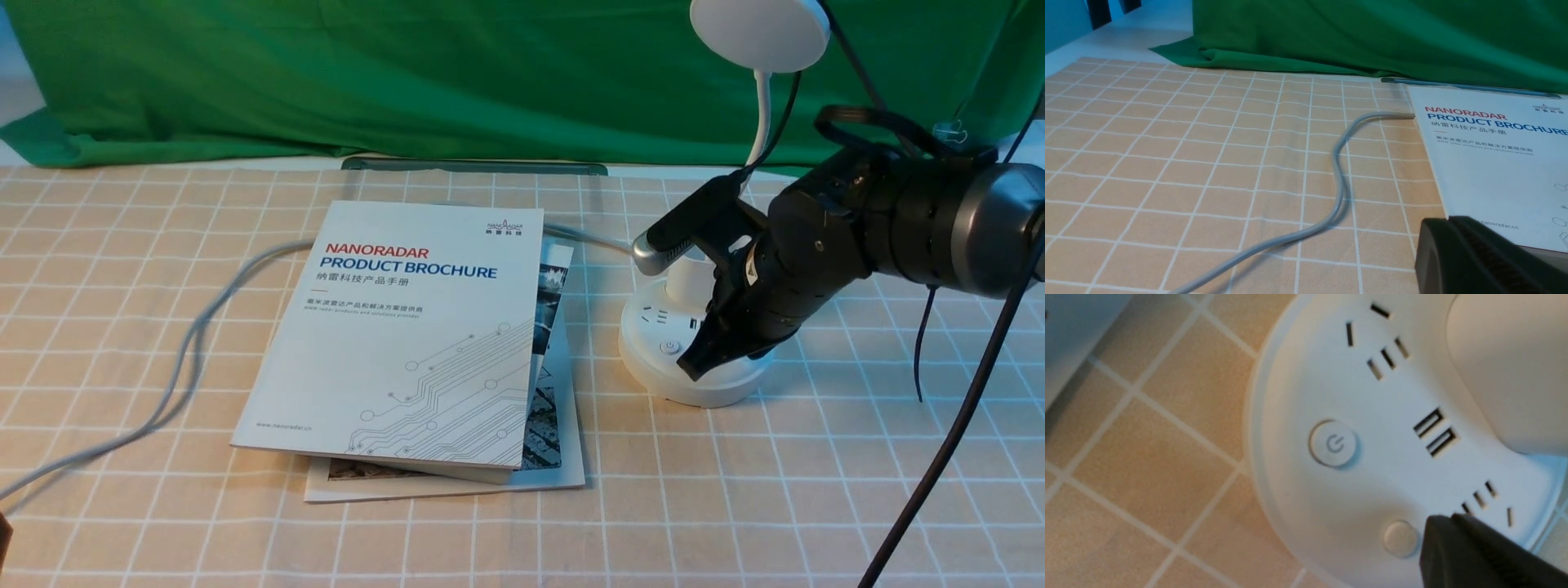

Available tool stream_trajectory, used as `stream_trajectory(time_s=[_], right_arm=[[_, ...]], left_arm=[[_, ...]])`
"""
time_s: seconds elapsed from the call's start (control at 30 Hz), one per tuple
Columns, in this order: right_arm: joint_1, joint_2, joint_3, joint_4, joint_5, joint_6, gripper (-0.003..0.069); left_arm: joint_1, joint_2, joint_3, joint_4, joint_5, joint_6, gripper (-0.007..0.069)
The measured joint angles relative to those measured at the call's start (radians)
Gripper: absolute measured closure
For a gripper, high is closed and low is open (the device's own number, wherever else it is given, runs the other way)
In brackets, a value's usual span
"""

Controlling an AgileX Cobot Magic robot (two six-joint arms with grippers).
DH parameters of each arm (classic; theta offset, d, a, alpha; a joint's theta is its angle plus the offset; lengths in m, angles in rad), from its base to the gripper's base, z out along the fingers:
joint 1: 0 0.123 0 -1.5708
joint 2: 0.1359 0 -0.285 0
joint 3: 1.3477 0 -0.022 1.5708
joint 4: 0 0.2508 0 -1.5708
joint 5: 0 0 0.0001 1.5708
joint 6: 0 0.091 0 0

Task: Turn on the table lamp on the light coffee tablecloth with your hand.
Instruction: 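Press the button on the base of the white desk lamp with the right gripper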

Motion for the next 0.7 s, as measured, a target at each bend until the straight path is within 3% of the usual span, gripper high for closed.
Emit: stream_trajectory(time_s=[0.7], right_arm=[[0.000, 0.021, 0.018, 0.016, -0.089, 0.022, 0.0629]], left_arm=[[0.000, 0.000, 0.000, 0.000, 0.000, 0.000, 0.0603]])
